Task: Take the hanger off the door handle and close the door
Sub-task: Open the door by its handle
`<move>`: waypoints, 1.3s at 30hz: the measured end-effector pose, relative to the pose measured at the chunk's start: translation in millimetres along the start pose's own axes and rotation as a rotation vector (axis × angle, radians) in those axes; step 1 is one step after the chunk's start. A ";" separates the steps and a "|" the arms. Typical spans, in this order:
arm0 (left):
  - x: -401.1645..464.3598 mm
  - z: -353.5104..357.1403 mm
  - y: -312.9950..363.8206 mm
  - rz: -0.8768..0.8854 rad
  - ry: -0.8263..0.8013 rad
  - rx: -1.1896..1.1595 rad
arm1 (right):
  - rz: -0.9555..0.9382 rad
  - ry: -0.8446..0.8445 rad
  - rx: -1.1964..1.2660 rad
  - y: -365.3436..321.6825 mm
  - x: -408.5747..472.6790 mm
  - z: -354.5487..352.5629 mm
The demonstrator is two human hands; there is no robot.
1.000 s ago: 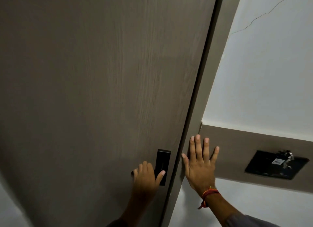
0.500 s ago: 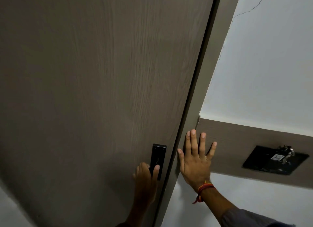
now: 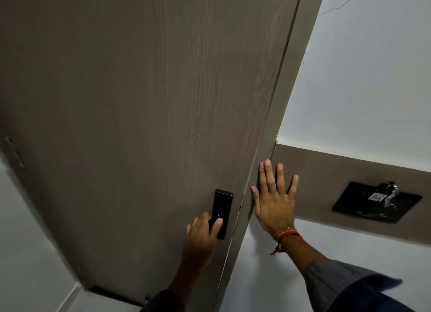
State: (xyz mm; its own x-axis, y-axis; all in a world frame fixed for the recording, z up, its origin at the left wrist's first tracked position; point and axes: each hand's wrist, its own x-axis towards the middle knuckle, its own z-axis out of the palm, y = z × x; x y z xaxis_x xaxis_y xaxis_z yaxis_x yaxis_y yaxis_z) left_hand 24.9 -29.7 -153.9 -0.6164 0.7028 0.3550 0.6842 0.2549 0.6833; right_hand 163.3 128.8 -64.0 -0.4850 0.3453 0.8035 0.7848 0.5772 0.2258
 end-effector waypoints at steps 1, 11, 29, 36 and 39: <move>-1.2 -4.1 -2.8 0.019 -0.009 0.042 | -0.002 -0.007 0.009 0.3 -0.4 -1.8; -13.4 -69.3 12.3 0.177 -0.135 0.478 | -0.065 -0.101 0.083 11.1 -5.7 -23.6; -92.4 -73.8 83.5 -0.026 -0.033 0.983 | -0.150 -0.254 0.317 32.5 -12.8 -61.3; -122.8 -74.4 92.2 -0.247 -0.037 1.037 | -0.144 -0.297 0.395 37.1 -12.0 -73.8; -132.1 -77.8 94.1 -0.307 -0.027 1.035 | -0.136 -0.293 0.416 36.2 -12.0 -77.7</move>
State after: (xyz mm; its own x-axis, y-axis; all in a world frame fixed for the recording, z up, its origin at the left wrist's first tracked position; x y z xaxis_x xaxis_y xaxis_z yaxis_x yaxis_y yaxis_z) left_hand 140.4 -150.3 -86.8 -0.8176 0.5243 0.2378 0.5068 0.8515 -0.1350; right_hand 227.5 88.0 -22.6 -0.7056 0.4051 0.5814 0.5171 0.8554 0.0316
